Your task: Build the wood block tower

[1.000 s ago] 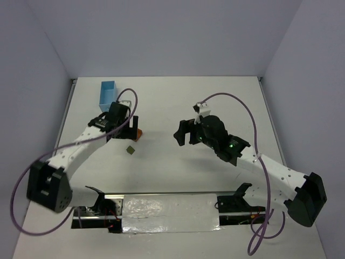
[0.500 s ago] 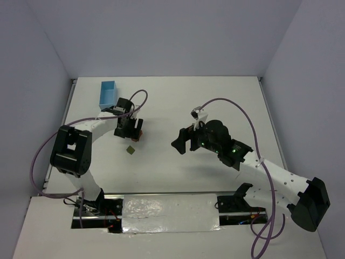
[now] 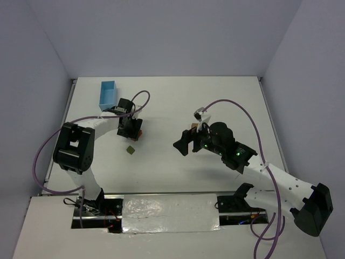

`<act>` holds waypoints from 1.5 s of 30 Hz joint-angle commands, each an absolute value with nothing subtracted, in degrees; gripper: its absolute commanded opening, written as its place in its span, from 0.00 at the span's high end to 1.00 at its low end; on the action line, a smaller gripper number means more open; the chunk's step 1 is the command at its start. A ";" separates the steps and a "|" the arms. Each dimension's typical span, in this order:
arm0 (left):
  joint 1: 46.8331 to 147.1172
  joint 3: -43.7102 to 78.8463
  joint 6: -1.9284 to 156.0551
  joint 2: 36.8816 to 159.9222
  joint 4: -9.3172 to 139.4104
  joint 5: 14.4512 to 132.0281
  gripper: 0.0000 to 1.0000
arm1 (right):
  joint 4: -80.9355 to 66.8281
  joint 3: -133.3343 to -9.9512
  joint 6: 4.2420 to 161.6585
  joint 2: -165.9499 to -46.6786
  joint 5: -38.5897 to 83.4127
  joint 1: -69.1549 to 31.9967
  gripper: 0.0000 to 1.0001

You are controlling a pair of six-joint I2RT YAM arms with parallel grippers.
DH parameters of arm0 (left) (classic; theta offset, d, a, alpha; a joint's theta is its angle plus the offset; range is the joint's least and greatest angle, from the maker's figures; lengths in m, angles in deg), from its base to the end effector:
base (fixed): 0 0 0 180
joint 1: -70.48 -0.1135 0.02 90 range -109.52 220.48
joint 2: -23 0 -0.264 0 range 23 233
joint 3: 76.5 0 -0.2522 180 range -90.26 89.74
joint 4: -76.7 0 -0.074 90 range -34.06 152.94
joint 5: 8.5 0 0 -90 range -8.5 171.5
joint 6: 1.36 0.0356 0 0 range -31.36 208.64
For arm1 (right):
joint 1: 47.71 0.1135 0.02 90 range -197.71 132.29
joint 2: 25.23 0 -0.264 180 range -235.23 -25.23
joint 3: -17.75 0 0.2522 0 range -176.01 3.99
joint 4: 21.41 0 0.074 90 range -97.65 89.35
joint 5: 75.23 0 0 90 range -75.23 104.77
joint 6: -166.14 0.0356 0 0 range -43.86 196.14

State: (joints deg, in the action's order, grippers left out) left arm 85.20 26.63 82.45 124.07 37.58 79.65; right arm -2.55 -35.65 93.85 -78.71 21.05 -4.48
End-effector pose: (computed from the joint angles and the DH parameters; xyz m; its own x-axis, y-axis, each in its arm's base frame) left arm 0.3382 -0.0900 0.1713 -0.8881 0.1219 -0.4433 0.1732 0.9819 -0.0771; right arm 0.1566 0.1525 0.2898 -0.4553 -0.0130 -0.8902 -0.6484 0.6900 0.3216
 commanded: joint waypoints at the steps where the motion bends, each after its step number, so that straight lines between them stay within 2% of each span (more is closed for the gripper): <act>1: 85.33 25.93 83.63 122.40 39.39 77.90 0.34 | -4.84 -35.21 92.92 -78.84 21.36 -4.82 0.00; 5: 85.94 26.02 83.81 121.00 39.56 77.90 0.48 | -4.49 -35.56 92.84 -79.37 21.27 -4.73 0.00; 6: 86.29 26.10 83.98 120.91 39.65 77.90 0.56 | -4.49 -35.73 92.83 -79.37 21.27 -4.81 0.00; 8: 86.47 25.75 83.98 121.43 39.39 77.11 0.62 | -4.66 -35.82 92.92 -79.64 21.27 -4.73 0.00; 9: 86.47 25.67 84.07 121.69 39.21 76.85 0.76 | -4.66 -35.82 92.84 -79.72 21.45 -4.73 0.00; 11: 86.82 25.05 83.99 122.14 38.42 76.93 0.89 | -4.75 -35.56 92.92 -79.99 21.28 -4.73 0.00; 12: 87.17 24.88 83.90 121.88 38.16 77.02 1.00 | -4.92 -35.47 92.84 -80.08 21.10 -4.73 0.00; 16: 89.37 23.39 83.29 116.28 35.44 72.38 1.00 | -7.47 -33.28 94.24 -78.42 21.53 -5.34 0.00; 20: 90.42 24.87 80.22 105.81 37.35 48.10 1.00 | -10.37 -31.87 100.46 -74.99 23.73 -7.19 0.00; 22: 90.69 27.32 74.53 98.89 40.08 42.59 1.00 | -13.86 -29.95 102.93 -71.48 24.96 -7.63 0.00; 24: 90.95 30.30 68.98 92.30 45.70 36.44 1.00 | -17.21 -28.36 105.83 -67.89 27.51 -7.63 0.00; 25: 91.22 31.89 61.21 90.17 48.85 34.06 1.00 | -21.32 -26.53 106.89 -66.82 27.60 -7.54 0.00; 27: 92.18 38.02 51.25 83.60 63.86 29.06 1.00 | -27.48 -24.32 109.60 -64.79 30.40 -7.45 0.01; 28: 93.92 39.62 42.59 81.73 73.05 28.51 1.00 | -33.43 -23.00 110.40 -64.70 32.24 -7.37 0.02; 36: 98.51 45.79 24.24 71.08 89.38 29.47 1.00 | -53.61 -25.80 115.51 -74.08 35.16 -5.00 0.11; 45: 99.04 45.88 24.13 70.02 87.65 30.70 1.00 | -66.26 -28.53 116.12 -78.67 37.62 0.90 0.18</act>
